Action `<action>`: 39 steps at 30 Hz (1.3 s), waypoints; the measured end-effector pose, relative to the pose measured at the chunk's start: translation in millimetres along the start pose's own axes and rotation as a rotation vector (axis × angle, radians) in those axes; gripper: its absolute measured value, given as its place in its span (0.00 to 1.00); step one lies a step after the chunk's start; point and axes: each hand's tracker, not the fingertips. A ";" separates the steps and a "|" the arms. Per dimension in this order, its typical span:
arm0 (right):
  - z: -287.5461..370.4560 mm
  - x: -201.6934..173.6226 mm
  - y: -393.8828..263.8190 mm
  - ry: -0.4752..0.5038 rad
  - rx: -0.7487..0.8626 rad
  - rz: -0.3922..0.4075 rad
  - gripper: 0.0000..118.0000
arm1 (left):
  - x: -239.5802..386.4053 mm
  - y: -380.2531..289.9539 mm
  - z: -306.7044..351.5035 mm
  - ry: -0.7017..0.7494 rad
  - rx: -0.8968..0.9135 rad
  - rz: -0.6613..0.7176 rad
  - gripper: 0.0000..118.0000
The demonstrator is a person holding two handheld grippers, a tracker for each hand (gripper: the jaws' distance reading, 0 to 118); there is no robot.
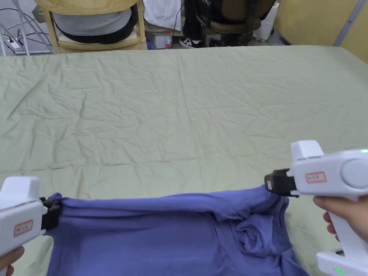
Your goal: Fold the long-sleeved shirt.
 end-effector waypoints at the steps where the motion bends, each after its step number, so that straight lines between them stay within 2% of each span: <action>1: 7.7 0.4 -12.5 0.012 -0.004 0.013 0.13 | 1.3 -9.3 6.4 -0.002 -0.015 -0.009 0.01; 8: 20.4 5.5 -97.8 0.007 -0.056 0.072 0.13 | 11.3 -75.3 33.2 -0.027 -0.116 0.003 0.01; 15: -4.9 4.4 -141.1 -0.051 -0.163 0.055 0.13 | 7.9 -123.1 12.8 -0.035 -0.229 0.059 0.01; 20: -27.3 6.1 -152.9 -0.062 -0.177 0.030 0.13 | -2.1 -137.1 -9.5 -0.033 -0.277 0.124 0.01; 26: -41.8 9.2 -157.1 -0.075 -0.178 -0.001 0.13 | 4.6 -139.2 -18.4 -0.031 -0.293 0.117 0.01; 29: -43.0 11.2 -159.0 -0.063 -0.171 -0.046 0.19 | -1.5 -138.7 -18.4 -0.040 -0.291 0.139 0.02; 30: -40.1 12.5 -158.3 -0.068 -0.167 -0.054 0.34 | -1.6 -138.3 -14.0 -0.053 -0.284 0.162 0.13; 31: -33.4 13.8 -156.3 -0.106 -0.161 -0.057 0.54 | -4.1 -135.9 -6.6 -0.070 -0.268 0.186 0.35; 32: -23.5 15.3 -155.0 -0.170 -0.138 -0.054 0.74 | -5.5 -132.3 2.2 -0.076 -0.237 0.206 0.70; 33: -13.6 16.8 -154.2 -0.204 -0.114 -0.057 0.98 | -6.1 -129.8 9.9 -0.056 -0.217 0.213 1.00; 34: 0.1 19.6 -152.7 -0.198 -0.086 -0.070 1.00 | -5.4 -126.9 21.7 -0.042 -0.195 0.215 0.96; 35: 16.7 20.4 -151.1 -0.153 -0.045 -0.098 1.00 | -7.4 -123.7 40.4 -0.087 -0.109 0.249 0.90; 38: 52.1 21.8 -144.7 -0.074 0.063 -0.237 1.00 | -6.4 -116.5 69.3 -0.102 -0.070 0.293 0.96; 39: 62.1 19.3 -142.6 -0.040 0.072 -0.264 0.86 | -5.7 -116.9 73.8 -0.107 -0.075 0.303 0.95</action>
